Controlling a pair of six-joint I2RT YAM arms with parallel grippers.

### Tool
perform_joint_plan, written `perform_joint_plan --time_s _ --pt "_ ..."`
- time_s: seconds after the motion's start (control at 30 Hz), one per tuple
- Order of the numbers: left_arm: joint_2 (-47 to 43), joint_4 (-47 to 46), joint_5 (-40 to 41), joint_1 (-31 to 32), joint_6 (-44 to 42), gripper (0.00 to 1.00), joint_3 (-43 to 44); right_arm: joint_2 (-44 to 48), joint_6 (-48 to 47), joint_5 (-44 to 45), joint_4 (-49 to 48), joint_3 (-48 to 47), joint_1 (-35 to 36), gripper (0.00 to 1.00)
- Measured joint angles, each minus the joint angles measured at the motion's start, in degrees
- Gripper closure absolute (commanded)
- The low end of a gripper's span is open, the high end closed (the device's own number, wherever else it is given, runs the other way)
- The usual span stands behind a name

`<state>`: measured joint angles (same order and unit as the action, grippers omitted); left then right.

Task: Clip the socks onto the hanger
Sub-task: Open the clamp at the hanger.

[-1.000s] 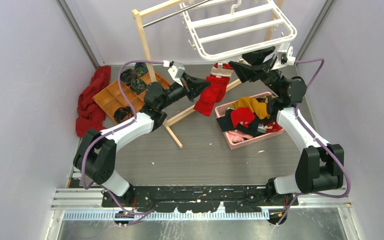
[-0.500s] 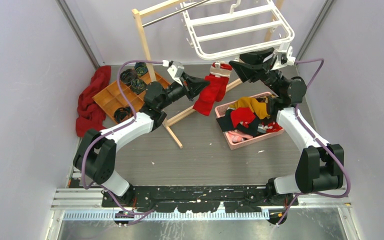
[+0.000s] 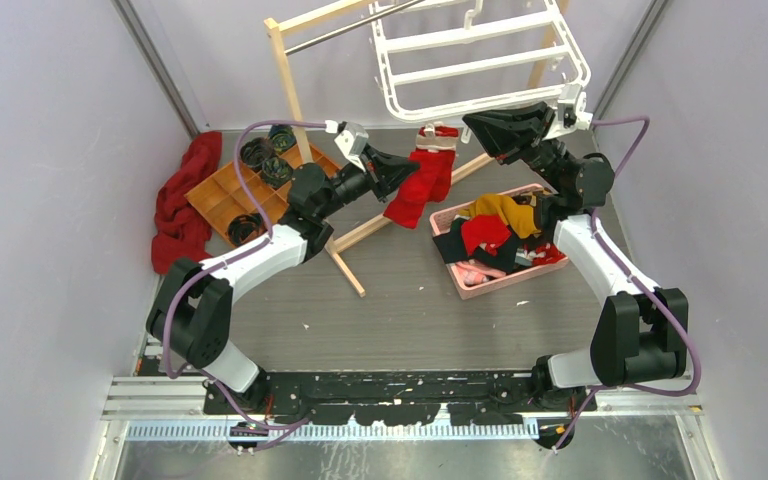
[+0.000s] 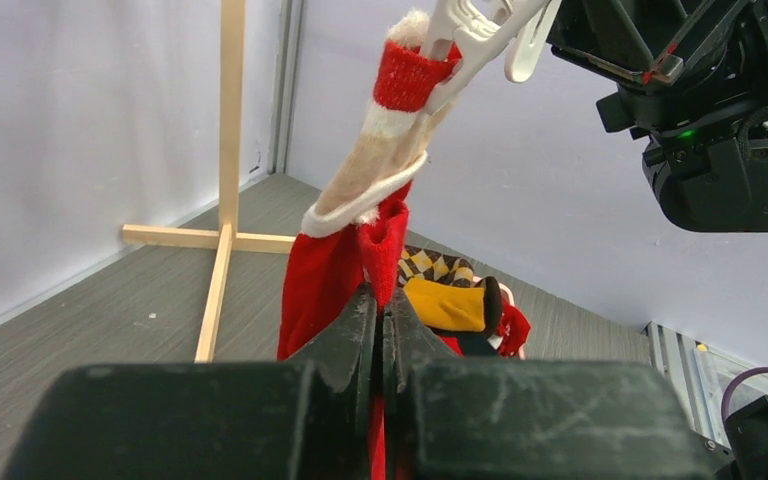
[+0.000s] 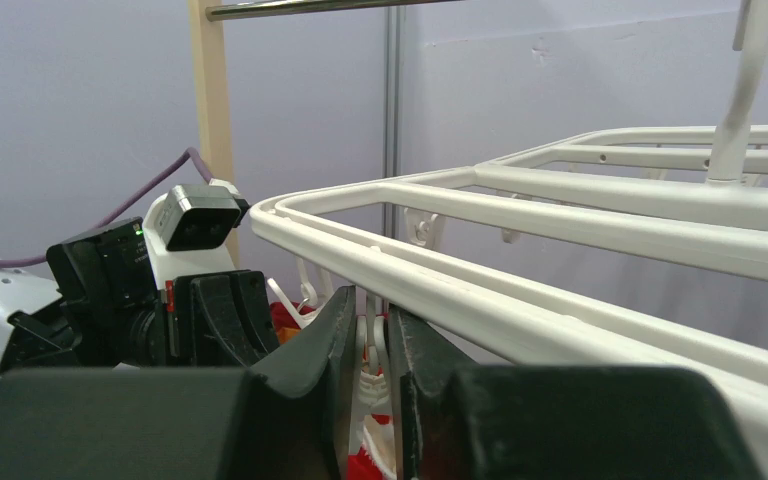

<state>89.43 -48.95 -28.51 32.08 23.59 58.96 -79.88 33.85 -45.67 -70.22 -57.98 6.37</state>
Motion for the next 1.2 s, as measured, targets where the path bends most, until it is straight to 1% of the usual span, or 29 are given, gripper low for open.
perform_joint_plan --time_s 0.27,0.43,0.7,0.93,1.2 --pt "-0.9 0.0 -2.7 0.0 2.1 1.00 0.0 0.0 0.2 0.2 1.9 0.0 0.0 0.85" --pt "-2.0 -0.1 -5.5 0.3 5.2 1.00 0.0 0.0 0.2 0.5 2.8 0.0 0.3 0.85" --pt "-1.7 -0.9 -6.7 1.9 9.3 1.00 1.0 0.3 0.2 0.7 3.1 0.0 0.5 0.85" --pt "0.3 -0.9 -6.9 3.0 8.9 1.00 5.2 0.5 0.2 0.7 3.6 0.0 0.9 0.85" --pt "2.3 2.1 -5.5 3.1 7.1 1.00 8.5 0.8 0.6 1.0 3.9 0.0 1.0 0.85"
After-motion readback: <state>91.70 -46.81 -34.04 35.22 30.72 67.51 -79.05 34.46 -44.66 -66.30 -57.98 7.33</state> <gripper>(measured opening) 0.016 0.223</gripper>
